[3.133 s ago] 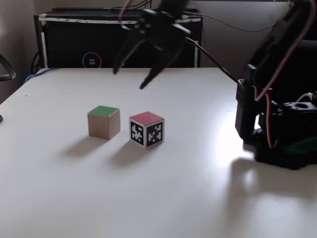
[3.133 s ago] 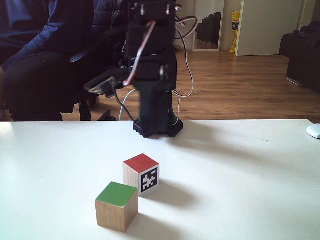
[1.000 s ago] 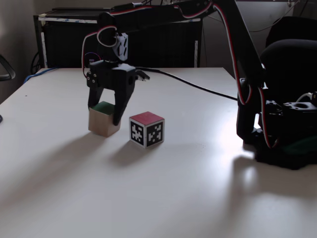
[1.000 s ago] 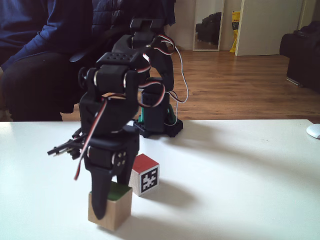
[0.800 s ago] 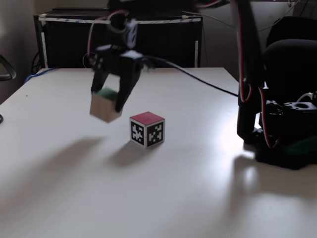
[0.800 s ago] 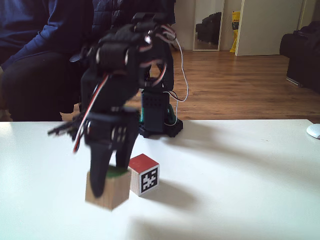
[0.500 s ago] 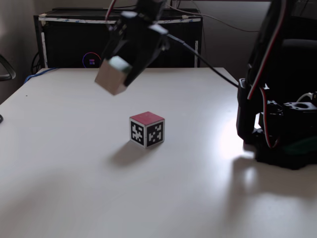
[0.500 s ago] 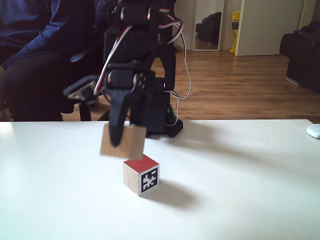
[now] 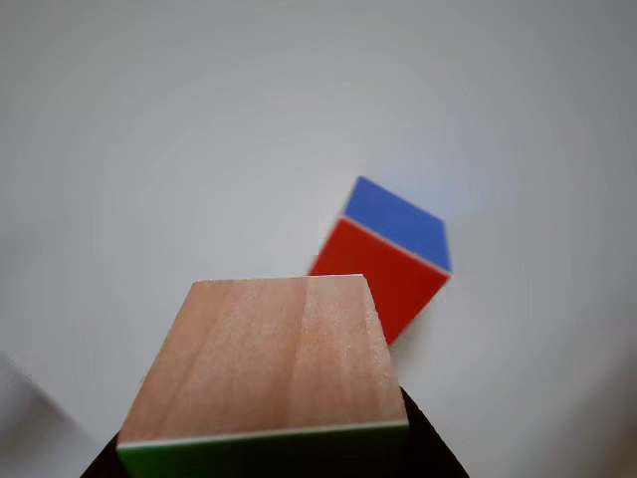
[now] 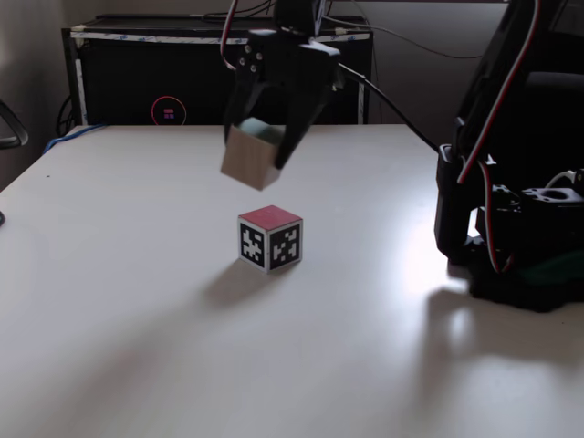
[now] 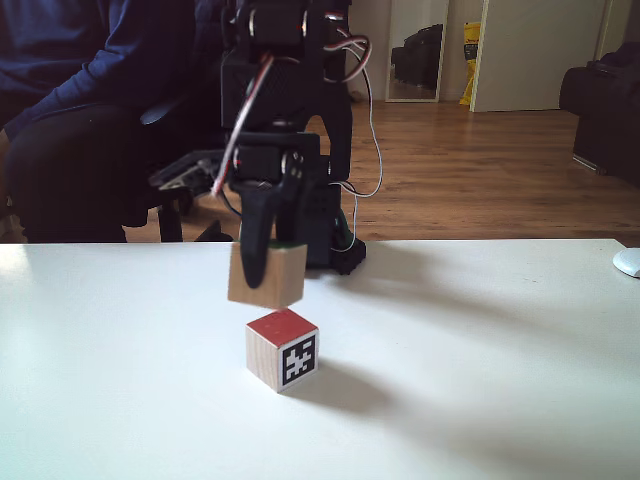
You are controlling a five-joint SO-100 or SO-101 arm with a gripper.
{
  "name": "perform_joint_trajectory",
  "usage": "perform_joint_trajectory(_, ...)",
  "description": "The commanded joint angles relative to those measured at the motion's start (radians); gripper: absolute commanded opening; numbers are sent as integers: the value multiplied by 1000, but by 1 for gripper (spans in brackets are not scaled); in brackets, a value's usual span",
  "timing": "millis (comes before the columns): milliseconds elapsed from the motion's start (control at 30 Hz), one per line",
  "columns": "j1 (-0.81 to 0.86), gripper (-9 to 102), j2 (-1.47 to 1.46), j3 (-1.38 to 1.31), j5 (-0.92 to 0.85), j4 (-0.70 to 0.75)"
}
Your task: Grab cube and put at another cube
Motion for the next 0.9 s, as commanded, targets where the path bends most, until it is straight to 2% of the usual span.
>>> perform_joint_trajectory(0,0,7,5,15,-14,8)
perform_joint_trajectory(367,-3,7,14,-3,-20,114)
perform_joint_trajectory(867,-37,7,-60,-12,15,69)
